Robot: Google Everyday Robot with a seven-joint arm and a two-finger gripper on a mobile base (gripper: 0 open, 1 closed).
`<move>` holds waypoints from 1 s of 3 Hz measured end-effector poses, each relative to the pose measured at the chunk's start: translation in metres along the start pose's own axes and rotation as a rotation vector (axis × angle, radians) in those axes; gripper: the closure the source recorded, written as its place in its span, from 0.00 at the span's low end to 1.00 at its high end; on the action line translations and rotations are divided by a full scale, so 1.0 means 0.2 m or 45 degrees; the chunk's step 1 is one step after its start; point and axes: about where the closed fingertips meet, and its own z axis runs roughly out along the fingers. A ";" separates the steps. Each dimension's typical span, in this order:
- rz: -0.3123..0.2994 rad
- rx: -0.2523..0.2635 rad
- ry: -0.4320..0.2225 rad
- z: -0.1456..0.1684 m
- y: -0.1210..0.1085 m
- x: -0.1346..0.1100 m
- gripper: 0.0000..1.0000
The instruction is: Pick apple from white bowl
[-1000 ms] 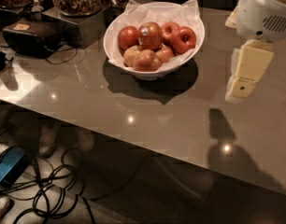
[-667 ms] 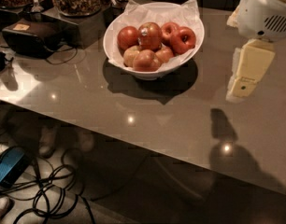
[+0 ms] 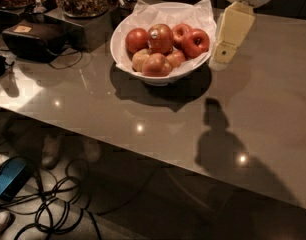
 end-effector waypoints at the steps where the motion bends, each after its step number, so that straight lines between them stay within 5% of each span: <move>1: -0.001 0.013 -0.015 0.00 -0.01 -0.01 0.00; 2: 0.009 0.028 -0.054 0.02 -0.05 -0.09 0.00; 3: -0.037 0.037 -0.089 0.09 -0.17 -0.33 0.00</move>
Offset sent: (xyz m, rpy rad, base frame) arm 0.0244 0.0254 0.0029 0.0616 -0.0251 -0.0020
